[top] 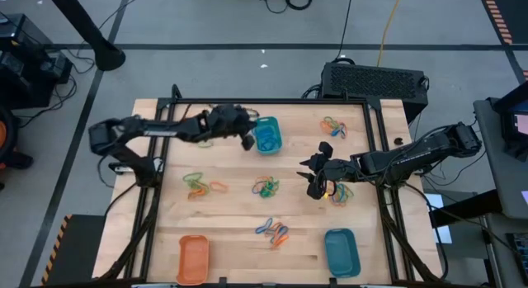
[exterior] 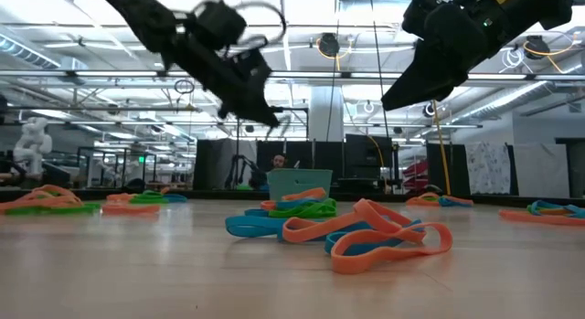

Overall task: Sort rubber bands into baskets
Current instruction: Put the blue rubber band into the top blue bin

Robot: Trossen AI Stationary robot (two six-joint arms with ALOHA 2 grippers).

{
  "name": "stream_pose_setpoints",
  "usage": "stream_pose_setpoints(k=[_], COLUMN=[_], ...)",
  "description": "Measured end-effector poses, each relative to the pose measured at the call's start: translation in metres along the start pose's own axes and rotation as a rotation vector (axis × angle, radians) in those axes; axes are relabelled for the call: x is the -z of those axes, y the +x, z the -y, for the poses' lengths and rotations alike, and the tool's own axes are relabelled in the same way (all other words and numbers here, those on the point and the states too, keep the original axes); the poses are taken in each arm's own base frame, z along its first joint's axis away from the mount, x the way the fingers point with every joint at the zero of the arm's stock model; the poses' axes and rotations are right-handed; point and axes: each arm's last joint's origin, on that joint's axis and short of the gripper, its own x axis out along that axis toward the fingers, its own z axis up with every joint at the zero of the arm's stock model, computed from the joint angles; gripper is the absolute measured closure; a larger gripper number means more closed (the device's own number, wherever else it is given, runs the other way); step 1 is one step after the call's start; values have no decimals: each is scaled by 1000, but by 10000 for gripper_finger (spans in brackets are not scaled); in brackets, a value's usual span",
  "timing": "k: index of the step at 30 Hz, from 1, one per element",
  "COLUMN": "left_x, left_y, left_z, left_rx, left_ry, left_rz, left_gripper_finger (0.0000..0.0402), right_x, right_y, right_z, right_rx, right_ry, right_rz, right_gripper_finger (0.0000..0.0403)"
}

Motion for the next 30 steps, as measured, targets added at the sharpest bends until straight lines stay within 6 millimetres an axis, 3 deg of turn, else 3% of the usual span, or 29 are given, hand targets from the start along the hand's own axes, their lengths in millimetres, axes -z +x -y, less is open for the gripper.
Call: stream_pose_setpoints(k=[3,9,24,30], left_x=[2,-1,-2,-3], left_y=[16,30,31,25], left_z=[-11,-12,-10,-9], left_rx=[26,46,95,130], left_ry=[-23,-27,-35,-56], left_rz=[-36,-46,-68,-116], left_gripper_finger=[402,397,280,273], right_x=[0,0,0,0], right_y=[0,0,0,0], right_z=[0,0,0,0], right_rx=[0,1,1,0], right_ry=[-5,-15,-24,-24], right_rz=[0,-2,-2,-1], right_gripper_finger=[248,248,248,248])
